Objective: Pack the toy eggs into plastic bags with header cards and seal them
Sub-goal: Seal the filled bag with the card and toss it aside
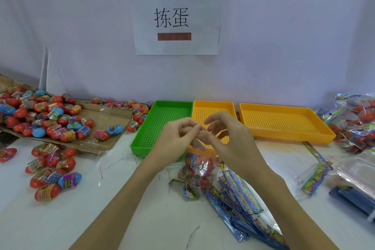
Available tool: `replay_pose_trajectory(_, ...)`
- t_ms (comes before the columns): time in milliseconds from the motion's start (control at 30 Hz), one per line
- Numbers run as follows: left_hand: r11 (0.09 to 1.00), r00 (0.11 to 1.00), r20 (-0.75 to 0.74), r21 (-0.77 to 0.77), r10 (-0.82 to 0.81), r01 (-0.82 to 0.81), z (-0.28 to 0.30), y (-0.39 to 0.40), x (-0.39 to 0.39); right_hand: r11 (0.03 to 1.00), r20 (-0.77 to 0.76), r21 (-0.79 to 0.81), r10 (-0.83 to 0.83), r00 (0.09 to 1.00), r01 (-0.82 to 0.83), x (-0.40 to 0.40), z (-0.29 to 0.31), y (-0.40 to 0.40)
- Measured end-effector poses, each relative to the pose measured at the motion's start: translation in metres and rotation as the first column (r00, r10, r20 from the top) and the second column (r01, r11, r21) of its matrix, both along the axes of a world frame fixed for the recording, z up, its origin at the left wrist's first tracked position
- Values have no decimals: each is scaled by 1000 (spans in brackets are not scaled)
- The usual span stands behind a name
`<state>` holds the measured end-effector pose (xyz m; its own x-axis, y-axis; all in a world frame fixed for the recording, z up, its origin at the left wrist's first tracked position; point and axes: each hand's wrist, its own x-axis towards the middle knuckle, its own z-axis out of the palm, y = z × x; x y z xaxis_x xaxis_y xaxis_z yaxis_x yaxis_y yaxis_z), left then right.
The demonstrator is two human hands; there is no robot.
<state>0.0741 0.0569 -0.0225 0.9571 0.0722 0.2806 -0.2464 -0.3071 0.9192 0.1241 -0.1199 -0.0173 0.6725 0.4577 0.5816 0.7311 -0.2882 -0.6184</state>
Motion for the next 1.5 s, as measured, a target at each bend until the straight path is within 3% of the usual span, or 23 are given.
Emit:
replay_pose_trajectory(233,978,981,-176,-205,-77,40,5,8,1,998,-68,23,-60,996,62,7,-3,-3)
replay_pose_trajectory(433,972,984,-168,-232,-67,27,5,8,0,996,22,-58,-68,997,69,4,-5,-1)
replay_pose_trajectory(567,981,990,-139,-193,11,-38,4,7,1,994,52,-82,-69,996,73,0,-4,0)
replay_pose_trajectory(767,973,982,-160,-220,-104,67,8,9,-3,985,123,-134,-89,988,105,0,-4,1)
replay_pose_trajectory(900,980,987,-142,-194,-81,52,8,8,-4,989,119,-115,-84,989,98,-2,-3,1)
replay_pose_trajectory(1133,992,991,-126,-123,-34,18,6,2,-3,968,77,-95,-226,971,232,-1,-7,3)
replay_pose_trajectory(1300,989,994,-106,-150,-4,-12,6,2,-3,992,79,-97,-69,995,76,-1,-1,-3)
replay_pose_trajectory(1500,994,994,-102,-112,-33,22,7,6,-4,971,191,-184,-114,975,150,0,-1,-3)
